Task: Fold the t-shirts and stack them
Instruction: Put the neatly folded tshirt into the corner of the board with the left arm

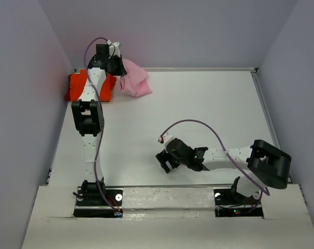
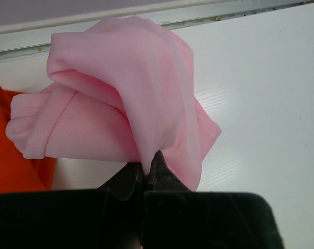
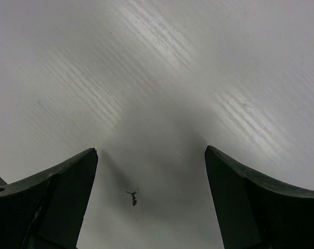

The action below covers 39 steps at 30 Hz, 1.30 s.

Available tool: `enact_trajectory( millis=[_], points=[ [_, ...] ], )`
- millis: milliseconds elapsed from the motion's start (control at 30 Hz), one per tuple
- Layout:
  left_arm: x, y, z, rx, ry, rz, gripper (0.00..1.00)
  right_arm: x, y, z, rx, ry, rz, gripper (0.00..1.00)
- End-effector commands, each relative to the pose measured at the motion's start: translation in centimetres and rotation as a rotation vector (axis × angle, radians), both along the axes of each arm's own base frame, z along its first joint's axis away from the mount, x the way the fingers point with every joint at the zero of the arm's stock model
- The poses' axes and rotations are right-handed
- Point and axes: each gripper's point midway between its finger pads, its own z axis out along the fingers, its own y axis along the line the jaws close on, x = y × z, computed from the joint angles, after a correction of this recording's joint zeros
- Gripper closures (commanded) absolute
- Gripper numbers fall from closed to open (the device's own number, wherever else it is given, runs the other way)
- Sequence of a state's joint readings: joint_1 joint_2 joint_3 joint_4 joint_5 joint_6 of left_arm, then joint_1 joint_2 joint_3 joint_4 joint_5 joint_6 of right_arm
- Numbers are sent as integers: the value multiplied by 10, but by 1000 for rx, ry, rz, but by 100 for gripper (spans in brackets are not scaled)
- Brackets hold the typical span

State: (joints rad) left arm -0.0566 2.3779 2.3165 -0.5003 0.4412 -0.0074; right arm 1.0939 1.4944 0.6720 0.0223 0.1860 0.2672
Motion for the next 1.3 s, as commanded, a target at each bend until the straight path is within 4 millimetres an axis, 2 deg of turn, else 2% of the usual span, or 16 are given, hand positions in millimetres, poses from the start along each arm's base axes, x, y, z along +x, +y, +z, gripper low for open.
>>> enact_trajectory(
  millis=[0, 33, 100, 300, 333, 367, 500, 667, 833, 967, 1067, 1267],
  points=[
    [12, 37, 34, 38, -74, 73, 100, -9, 21, 9, 69, -7, 39, 11],
    [13, 40, 38, 45, -84, 83, 100, -9, 21, 10, 72, -5, 39, 11],
    [16, 70, 46, 55, -99, 143, 100, -11, 24, 10, 74, -6, 53, 11],
    [14, 99, 83, 43, -167, 181, 100, -17, 30, -4, 44, 10, 74, 11],
    [14, 109, 89, 32, -183, 184, 100, -17, 30, -6, 41, 12, 74, 11],
    [11, 107, 98, -15, -187, 182, 100, -17, 29, -9, 33, 13, 72, 11],
    [10, 109, 108, -26, -206, 184, 100, -16, 29, -15, 19, 16, 73, 11],
    [9, 87, 110, -47, -208, 141, 100, -13, 32, -15, 16, 4, 76, 11],
    [6, 73, 115, -63, -211, 113, 100, -15, 33, -20, 4, 2, 84, 11],
    [1, 75, 128, -43, -233, 122, 100, -18, 29, -22, 8, 4, 87, 11],
    [-8, 74, 150, -46, -270, 118, 100, -18, 29, -22, 9, 1, 92, 11],
    [-19, 78, 173, -39, -305, 132, 100, -18, 31, -22, 15, -1, 95, 11]
  ],
)
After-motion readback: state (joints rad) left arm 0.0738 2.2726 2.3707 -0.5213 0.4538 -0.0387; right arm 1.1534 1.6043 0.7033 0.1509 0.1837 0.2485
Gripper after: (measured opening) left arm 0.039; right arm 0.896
